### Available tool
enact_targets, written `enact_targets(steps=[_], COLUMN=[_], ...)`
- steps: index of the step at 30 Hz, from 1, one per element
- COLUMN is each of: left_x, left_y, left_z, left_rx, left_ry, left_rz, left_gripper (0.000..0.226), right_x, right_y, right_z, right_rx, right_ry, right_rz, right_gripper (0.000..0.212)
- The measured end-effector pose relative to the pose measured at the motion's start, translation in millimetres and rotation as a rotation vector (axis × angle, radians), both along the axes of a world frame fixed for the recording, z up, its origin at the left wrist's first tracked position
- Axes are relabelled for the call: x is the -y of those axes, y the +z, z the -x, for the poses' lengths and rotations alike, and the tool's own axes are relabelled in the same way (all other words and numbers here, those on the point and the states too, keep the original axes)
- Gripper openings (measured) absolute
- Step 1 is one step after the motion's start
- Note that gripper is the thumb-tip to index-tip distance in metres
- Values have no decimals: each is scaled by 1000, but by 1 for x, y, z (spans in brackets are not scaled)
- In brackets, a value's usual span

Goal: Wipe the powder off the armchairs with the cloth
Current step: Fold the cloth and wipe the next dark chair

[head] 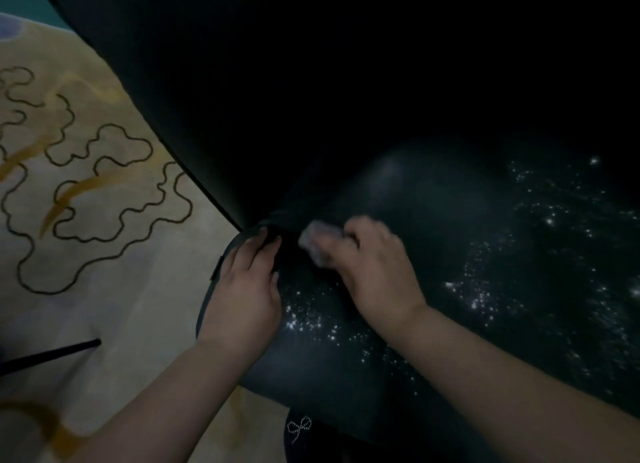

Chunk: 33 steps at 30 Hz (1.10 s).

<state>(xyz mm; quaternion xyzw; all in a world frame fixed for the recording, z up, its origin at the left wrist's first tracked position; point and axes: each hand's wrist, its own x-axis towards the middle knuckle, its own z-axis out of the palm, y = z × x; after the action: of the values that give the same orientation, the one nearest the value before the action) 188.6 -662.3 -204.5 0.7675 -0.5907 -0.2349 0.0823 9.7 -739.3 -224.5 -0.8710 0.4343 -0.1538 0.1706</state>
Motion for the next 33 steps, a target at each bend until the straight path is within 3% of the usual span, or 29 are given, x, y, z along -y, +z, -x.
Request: enact_targets(steps=[3,8,11,13,15,18,21,24,27,31,33], left_x=[-6,-15,-21,-25,-31,-40,-49,-56,-64,-73,-75], left_y=[-2,-1,-2,-2,-2,-1,-1,-2,-2,-2,-4], left_z=[-5,-11,-17,-23,-29,-36,-40,-42,-45,-48,-48], left_rx=[-4,2,-2,-13,-10,4,-19,-46,-61,-88,-100], left_ry=[-7,-5,13,35,39,39,59,78,104,146,161], left_rz=[-12,-53,-55,-45,-52,-55,-78,-80,-87,-101,-113], left_gripper=[51,54,56,57,57,56,60,65,66,63,63], right_x=[1,51,17,-15,-22,4,17,-12,-34,-13,-5], right_y=[3,7,3,1,3,3,0,-3,-2,-3,-6], right_z=[29,-1,-38,-33,-13,-3,-37,-67,-45,-28,-53], right_rx=[-69,-13,3,-12,-40,-47,-31,-41,-84,-85,-76], right_ry=[88,-328,-166,67,165,18,-185,-52,152,10,-127], right_rz=[59,20,-34,-12,21,89,19,14,27,119,33], right_gripper=[52,45,33,39,46,43,48,51,50,51,45])
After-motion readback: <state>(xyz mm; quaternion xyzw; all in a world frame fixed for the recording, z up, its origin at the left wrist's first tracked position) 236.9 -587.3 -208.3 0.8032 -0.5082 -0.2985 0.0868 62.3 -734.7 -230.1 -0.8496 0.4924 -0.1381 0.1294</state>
